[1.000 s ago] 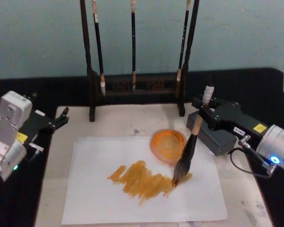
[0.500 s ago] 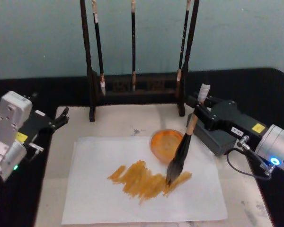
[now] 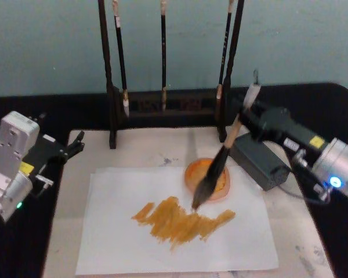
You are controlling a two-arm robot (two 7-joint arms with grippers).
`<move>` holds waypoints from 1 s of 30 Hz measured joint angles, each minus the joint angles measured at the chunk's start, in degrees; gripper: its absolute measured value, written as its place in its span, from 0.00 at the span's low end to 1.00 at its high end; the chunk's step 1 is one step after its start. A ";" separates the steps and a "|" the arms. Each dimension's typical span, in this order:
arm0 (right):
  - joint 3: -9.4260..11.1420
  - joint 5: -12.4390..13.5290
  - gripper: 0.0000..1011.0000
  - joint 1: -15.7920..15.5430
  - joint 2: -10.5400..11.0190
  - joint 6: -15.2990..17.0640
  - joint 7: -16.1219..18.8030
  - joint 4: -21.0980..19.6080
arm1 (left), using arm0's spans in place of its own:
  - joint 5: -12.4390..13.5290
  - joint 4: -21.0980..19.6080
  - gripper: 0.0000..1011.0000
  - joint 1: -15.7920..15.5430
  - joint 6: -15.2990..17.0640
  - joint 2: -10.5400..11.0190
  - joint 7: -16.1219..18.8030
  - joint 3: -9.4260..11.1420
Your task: Pick up the brush from the inkstone, write on the paper, then place the brush back to its original position.
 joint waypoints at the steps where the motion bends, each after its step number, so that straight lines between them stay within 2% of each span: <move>1: 0.46 2.49 0.16 0.98 -0.98 0.50 0.70 1.52 | 0.00 0.00 1.00 0.00 0.00 0.00 0.00 0.00; 3: 0.83 4.83 0.16 1.82 -1.91 1.17 1.11 2.95 | 0.00 0.00 1.00 0.00 0.00 0.00 0.00 0.00; 4: 1.31 7.24 0.16 2.62 -2.89 2.00 1.24 4.45 | -0.01 0.00 1.00 0.00 0.00 0.00 0.00 0.00; 10: 3.25 15.40 0.16 4.65 -5.99 5.30 0.45 9.39 | 0.00 0.00 1.00 0.00 0.00 0.00 0.00 0.00; 13: 4.41 20.24 0.16 5.48 -7.56 7.53 -0.58 12.49 | 0.00 0.00 1.00 0.00 0.00 0.00 0.00 0.00; 16: 5.29 23.23 0.16 5.81 -8.38 8.93 -1.55 14.52 | 0.00 -0.01 1.00 0.00 0.00 0.00 0.00 0.00; 17: 5.96 25.32 0.16 5.96 -8.94 9.86 -2.35 15.90 | -0.01 0.00 1.00 0.00 0.00 0.00 0.00 0.00; 19: 6.70 27.45 0.16 6.14 -9.61 10.72 -3.19 17.36 | -0.01 0.00 1.00 0.00 0.00 0.00 0.00 0.00; 20: 7.43 29.30 0.16 6.34 -10.19 11.42 -4.04 18.73 | -0.01 0.00 1.00 0.00 0.00 0.00 0.00 0.00; 22: 7.99 31.38 0.16 6.67 -10.68 12.22 -4.87 20.48 | 0.00 0.00 1.00 0.00 0.00 0.00 0.00 0.00; 23: 7.99 31.38 0.16 6.67 -10.68 12.22 -4.87 20.48 | 0.00 0.00 1.00 0.00 0.00 0.00 0.00 0.00; 25: 8.18 33.15 0.16 7.38 -10.97 12.90 -5.45 22.91 | 0.00 0.00 1.00 0.00 0.00 0.00 0.00 0.00; 30: 7.59 33.89 0.16 8.81 -10.98 13.14 -6.14 26.71 | 0.00 0.00 1.00 0.00 0.00 0.00 0.00 0.00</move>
